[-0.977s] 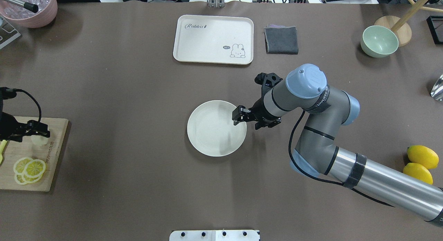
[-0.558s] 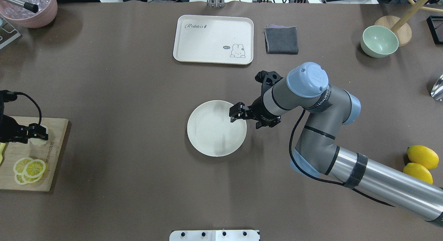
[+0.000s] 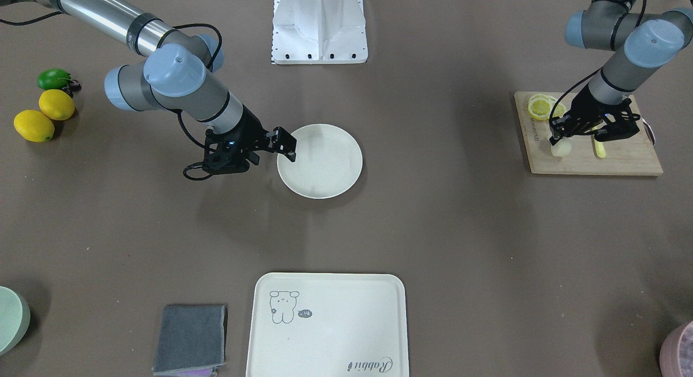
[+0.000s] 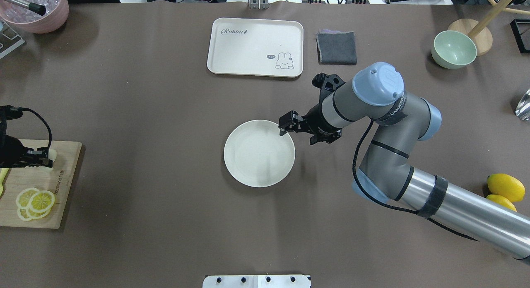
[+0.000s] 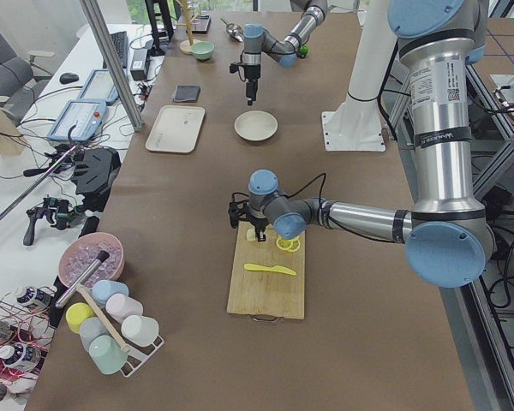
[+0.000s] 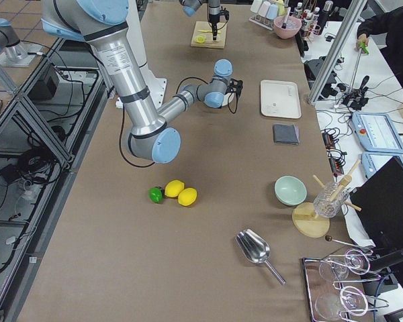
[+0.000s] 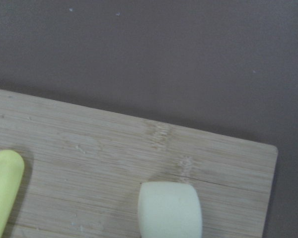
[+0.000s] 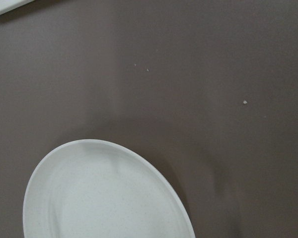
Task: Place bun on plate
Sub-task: 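Release the plate and lift the right gripper away while the left gripper reaches the bun, then lift the pale bun off the cutting board with the left gripper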
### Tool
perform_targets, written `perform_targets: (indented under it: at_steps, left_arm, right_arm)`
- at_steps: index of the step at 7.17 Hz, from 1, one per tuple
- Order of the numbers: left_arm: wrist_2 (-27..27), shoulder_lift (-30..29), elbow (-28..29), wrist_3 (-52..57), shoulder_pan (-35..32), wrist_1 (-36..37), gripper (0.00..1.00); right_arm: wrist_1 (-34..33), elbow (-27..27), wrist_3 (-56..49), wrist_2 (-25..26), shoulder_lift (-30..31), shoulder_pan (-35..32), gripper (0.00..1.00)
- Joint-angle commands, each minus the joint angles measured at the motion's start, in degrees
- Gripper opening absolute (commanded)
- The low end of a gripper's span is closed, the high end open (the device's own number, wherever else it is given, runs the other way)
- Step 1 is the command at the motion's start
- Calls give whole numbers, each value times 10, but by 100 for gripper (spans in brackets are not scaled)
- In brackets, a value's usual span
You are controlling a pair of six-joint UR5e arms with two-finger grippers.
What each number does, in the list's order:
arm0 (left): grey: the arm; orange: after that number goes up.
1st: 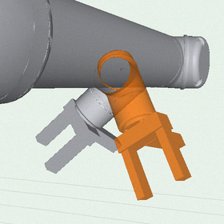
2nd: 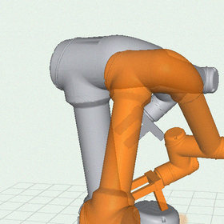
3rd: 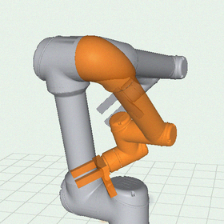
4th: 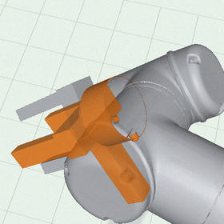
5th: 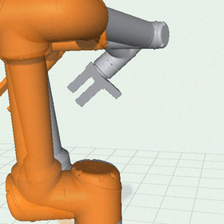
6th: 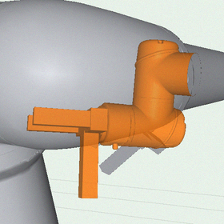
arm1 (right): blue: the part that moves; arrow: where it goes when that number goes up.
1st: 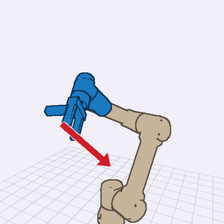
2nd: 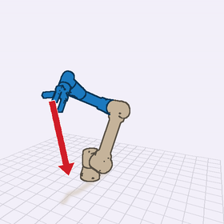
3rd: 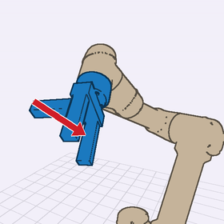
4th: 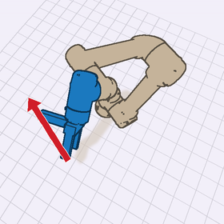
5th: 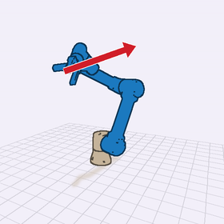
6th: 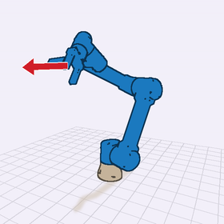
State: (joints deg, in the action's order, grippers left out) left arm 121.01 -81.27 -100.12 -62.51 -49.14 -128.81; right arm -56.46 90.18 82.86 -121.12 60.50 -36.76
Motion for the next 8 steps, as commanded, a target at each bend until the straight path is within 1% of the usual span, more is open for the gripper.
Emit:
perform_targets:
  at_steps: [1,2,3,4,5,6,7,8]
  left_arm:
    - [5,-22,-31,-2,-3,18,12]
    - [5,-59,-47,-2,-4,53,13]
    - [3,-117,-67,-42,-3,125,13]
    - [-1,-185,-79,-82,-2,186,13]
    - [-2,-236,-82,-116,11,222,14]
    - [-9,-286,-78,-152,48,256,15]
    - [-67,-363,-65,-180,101,316,15]
    - [-126,-423,-38,-182,143,353,15]
  right_arm:
    - [-7,30,-4,-38,38,-47,100]
    - [-8,45,-8,-74,73,-89,100]
    - [-8,67,-29,-80,112,-105,100]
    - [-8,74,-80,-82,136,-124,100]
    - [-8,74,-122,-89,158,-145,100]
    - [-8,76,-170,-110,187,-175,100]
    - [-7,79,-234,-125,223,-207,100]
    - [-7,79,-280,-135,246,-228,100]
